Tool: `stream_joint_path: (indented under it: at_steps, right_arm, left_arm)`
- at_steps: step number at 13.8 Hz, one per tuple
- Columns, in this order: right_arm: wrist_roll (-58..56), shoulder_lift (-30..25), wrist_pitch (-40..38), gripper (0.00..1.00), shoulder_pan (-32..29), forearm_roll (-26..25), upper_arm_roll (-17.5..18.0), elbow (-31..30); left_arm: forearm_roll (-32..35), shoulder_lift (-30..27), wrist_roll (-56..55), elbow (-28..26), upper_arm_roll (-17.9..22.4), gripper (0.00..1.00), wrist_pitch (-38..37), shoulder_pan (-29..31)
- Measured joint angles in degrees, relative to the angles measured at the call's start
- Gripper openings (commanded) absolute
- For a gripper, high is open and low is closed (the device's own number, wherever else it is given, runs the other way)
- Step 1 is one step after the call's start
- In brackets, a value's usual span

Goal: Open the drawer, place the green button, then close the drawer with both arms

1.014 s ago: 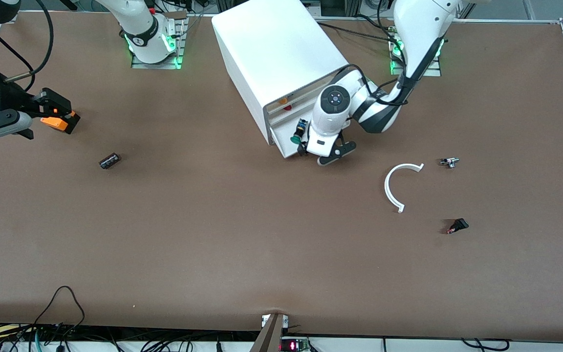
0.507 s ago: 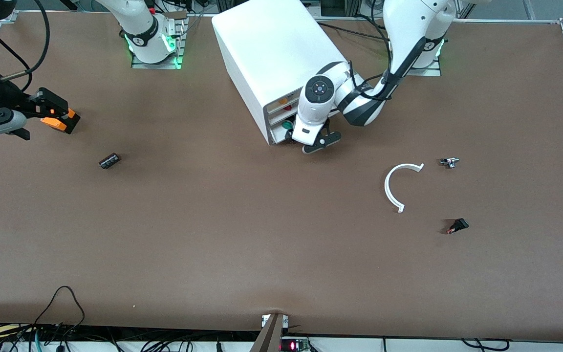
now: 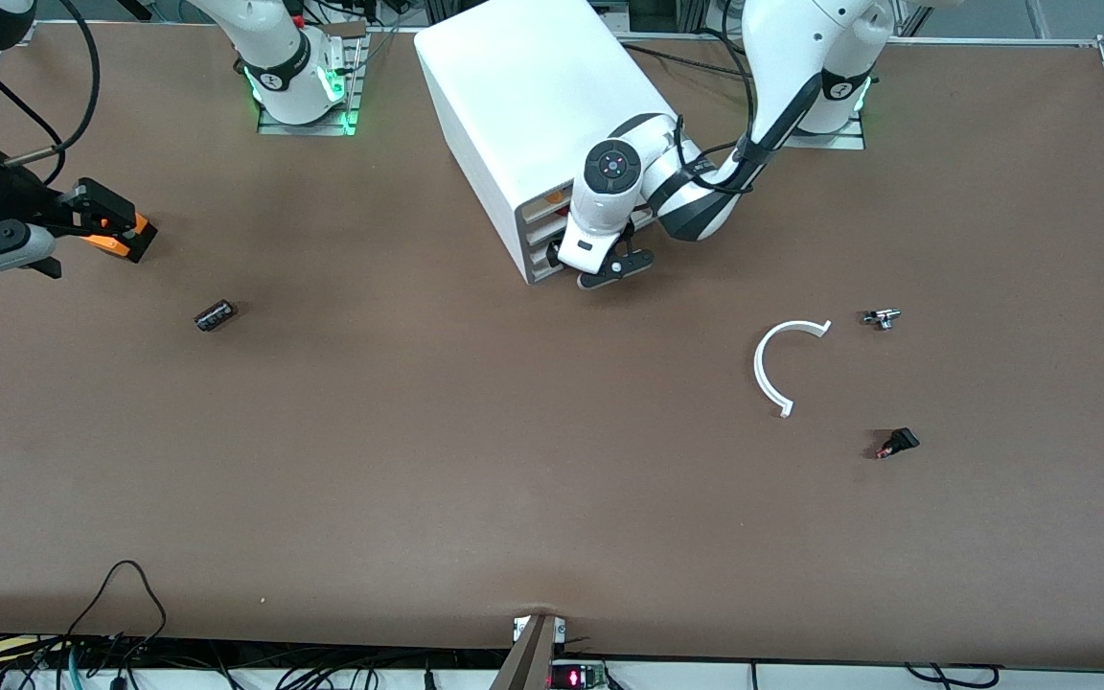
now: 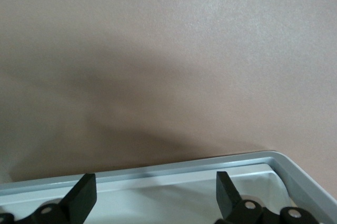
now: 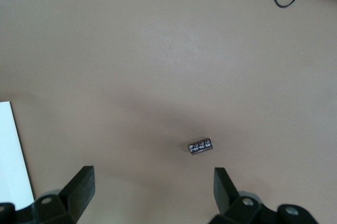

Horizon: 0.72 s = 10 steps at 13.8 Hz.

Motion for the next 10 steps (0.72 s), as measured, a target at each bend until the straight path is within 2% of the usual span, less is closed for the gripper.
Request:
stream_joint_path:
  at_steps: [4, 7, 10]
  right_arm:
    - [2.44, 0.06, 0.0, 1.0, 0.25, 0.05, 0.67, 0.0]
    - [2.9, 0.06, 0.0, 1.0, 0.39, 0.04, 0.92, 0.0]
    - [2.94, 0.06, 0.0, 1.0, 0.4, 0.04, 0.93, 0.0]
  left_arm:
    - [0.0, 0.53, 0.48, 0.85, -0.22, 1.0, 0.15, 0.31]
    - [0.0, 1.08, 4.15, 3.6, -0.27, 1.0, -0.07, 3.65]
    - [0.0, 1.05, 11.1, 10.18, -0.39, 1.0, -7.41, 9.53]
